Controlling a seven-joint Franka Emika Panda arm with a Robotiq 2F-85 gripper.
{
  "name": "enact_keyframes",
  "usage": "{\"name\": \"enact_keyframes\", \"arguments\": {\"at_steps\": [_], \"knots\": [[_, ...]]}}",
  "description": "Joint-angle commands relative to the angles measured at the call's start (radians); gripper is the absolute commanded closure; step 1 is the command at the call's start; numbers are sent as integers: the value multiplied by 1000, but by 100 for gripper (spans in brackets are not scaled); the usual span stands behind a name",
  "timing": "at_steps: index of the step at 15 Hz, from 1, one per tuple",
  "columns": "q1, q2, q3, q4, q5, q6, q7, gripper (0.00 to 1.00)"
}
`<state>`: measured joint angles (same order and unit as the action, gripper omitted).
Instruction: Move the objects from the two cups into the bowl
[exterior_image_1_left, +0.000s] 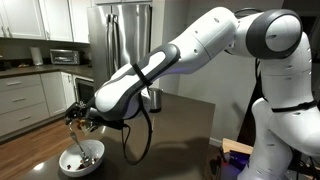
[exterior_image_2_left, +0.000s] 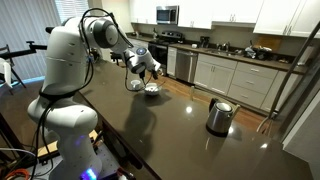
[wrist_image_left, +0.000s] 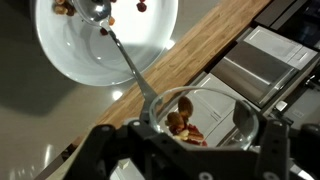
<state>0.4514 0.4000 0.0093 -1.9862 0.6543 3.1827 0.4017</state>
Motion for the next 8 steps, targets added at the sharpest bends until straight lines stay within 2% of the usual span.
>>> {"name": "enact_keyframes", "arguments": {"at_steps": [1, 8], "knots": [[-43, 17, 50, -24, -41, 77, 16, 43], [-103, 88, 102, -22, -57, 120, 5, 43]]}}
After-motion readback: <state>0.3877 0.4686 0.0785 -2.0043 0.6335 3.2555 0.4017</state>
